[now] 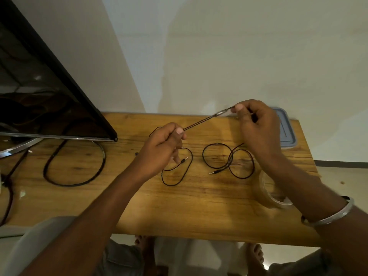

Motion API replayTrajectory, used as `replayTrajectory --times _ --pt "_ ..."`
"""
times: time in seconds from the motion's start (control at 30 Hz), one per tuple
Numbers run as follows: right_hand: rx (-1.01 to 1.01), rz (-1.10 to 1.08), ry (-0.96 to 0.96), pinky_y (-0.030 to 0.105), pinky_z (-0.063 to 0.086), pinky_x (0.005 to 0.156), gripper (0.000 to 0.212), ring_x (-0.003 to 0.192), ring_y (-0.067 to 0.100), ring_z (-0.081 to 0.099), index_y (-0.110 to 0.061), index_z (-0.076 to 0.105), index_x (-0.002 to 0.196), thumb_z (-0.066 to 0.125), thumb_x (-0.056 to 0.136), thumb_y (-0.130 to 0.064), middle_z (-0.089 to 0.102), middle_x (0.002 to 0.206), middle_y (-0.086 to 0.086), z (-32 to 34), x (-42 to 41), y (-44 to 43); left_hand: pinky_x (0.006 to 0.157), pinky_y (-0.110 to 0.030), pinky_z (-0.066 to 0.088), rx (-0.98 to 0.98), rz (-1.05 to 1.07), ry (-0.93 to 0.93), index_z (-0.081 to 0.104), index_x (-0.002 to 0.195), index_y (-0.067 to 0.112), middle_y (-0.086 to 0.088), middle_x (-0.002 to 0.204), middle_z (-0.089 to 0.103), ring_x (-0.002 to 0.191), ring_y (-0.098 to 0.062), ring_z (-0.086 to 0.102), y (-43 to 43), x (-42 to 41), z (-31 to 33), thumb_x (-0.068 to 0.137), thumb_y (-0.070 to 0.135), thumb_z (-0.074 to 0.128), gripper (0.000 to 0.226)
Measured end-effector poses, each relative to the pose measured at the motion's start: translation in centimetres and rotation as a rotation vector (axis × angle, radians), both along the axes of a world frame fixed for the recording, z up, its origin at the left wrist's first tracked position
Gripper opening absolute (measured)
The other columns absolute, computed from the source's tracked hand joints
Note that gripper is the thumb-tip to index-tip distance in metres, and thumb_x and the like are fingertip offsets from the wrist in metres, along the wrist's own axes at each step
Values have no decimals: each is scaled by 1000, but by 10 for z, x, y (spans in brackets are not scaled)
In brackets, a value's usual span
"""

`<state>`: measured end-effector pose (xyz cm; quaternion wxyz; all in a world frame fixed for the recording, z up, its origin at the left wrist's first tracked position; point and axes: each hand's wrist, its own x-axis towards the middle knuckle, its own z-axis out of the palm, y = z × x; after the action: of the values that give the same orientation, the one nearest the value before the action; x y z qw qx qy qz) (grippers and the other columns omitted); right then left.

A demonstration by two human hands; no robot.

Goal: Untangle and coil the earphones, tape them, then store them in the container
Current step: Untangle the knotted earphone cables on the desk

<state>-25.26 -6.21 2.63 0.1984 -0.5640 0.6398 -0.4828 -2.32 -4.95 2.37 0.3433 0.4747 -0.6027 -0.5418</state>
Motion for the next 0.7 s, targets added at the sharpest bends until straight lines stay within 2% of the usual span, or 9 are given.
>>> replayTrajectory --times 0.13,0.23,0.3,0.4,0.47,0.53,0.57,0.63,0.7 --pt "99 13 122 26 51 87 27 91 1 56 -20 65 123 55 97 -18 64 119 3 -6 -6 0 51 -30 43 27 34 -12 55 86 11 14 58 40 45 -7 33 -1 1 -3 107 19 39 28" --pt "-2 277 278 54 35 111 53 126 11 51 -21 49 144 52 91 -18 56 138 -3 -7 19 16 49 -39 41 -51 3 -62 56 85 15 4 58 43 45 -17 37 3 -5 -4 104 28 42 27" --pt "-23 428 351 57 20 117 47 127 8 52 -24 52 142 55 96 -27 64 128 -10 -9 36 26 49 -52 43 -129 -21 -98 57 84 18 -21 64 45 49 -35 39 5 -7 -3 101 30 44 25" --pt "-83 434 429 52 23 115 22 102 8 58 -26 69 116 56 99 -31 69 99 -13 -17 41 29 55 -54 45 -195 -40 -143 60 87 19 -23 71 50 58 -40 46 6 -4 0 101 29 46 22" --pt "-138 349 419 55 34 104 15 90 12 57 -23 72 99 58 98 -26 67 88 -11 -18 33 22 61 -49 49 -220 -26 -209 61 87 23 6 66 55 60 -26 49 4 0 1 102 26 47 21" --pt "-179 249 349 55 42 91 15 85 14 58 -20 71 93 58 99 -22 67 85 -8 -16 23 13 61 -44 49 -236 8 -244 60 86 23 18 66 57 60 -13 48 3 3 3 104 20 46 23" --pt "-188 200 301 54 45 85 17 84 15 59 -18 71 92 56 100 -22 67 85 -7 -16 20 11 58 -42 48 -244 26 -248 59 86 23 15 68 59 59 -19 49 2 6 3 105 18 45 25" --pt "-179 101 203 50 49 80 19 85 13 61 -18 69 92 54 101 -22 67 87 -8 -15 14 8 54 -44 47 -262 47 -243 59 85 24 -13 73 60 63 -39 51 -1 10 4 105 20 43 26" --pt "-140 24 126 41 52 80 19 89 9 63 -18 70 95 52 101 -22 68 90 -9 -14 8 6 53 -45 46 -265 58 -228 60 86 23 -27 74 53 62 -40 50 -4 15 3 105 22 43 26"
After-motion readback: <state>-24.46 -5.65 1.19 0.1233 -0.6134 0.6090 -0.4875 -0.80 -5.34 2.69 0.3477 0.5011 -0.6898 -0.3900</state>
